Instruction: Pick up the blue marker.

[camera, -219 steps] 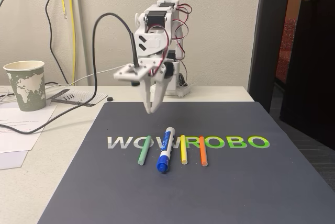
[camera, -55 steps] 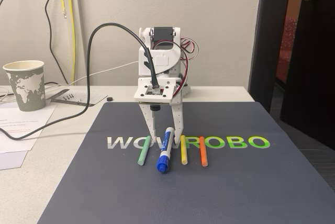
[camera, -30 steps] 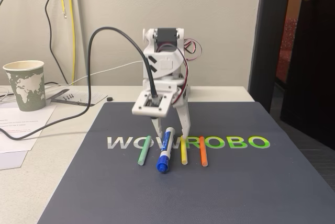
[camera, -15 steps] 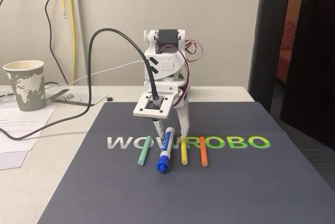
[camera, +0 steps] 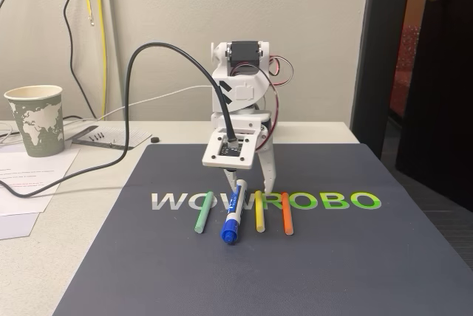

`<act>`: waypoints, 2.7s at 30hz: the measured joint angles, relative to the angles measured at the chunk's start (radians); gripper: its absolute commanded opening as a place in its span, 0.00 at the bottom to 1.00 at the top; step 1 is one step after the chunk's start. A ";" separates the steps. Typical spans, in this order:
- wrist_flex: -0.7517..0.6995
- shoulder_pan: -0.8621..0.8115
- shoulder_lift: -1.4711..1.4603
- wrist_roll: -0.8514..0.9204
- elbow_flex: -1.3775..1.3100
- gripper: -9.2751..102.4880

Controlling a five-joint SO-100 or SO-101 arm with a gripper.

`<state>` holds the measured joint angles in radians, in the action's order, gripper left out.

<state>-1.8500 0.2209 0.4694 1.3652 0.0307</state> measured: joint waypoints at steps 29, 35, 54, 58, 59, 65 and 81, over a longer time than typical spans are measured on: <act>-0.006 0.060 0.000 -0.012 0.000 0.31; -0.006 0.058 0.000 -0.015 0.000 0.31; -0.012 -0.120 0.000 0.101 0.000 0.35; -0.012 -0.129 0.000 0.110 0.000 0.37; -0.012 -0.129 -0.002 0.110 0.000 0.37; -0.017 -0.118 -0.015 0.089 0.000 0.37; -0.017 -0.075 -0.072 0.021 0.000 0.37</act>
<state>-1.8669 0.1457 0.3973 1.3867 0.0307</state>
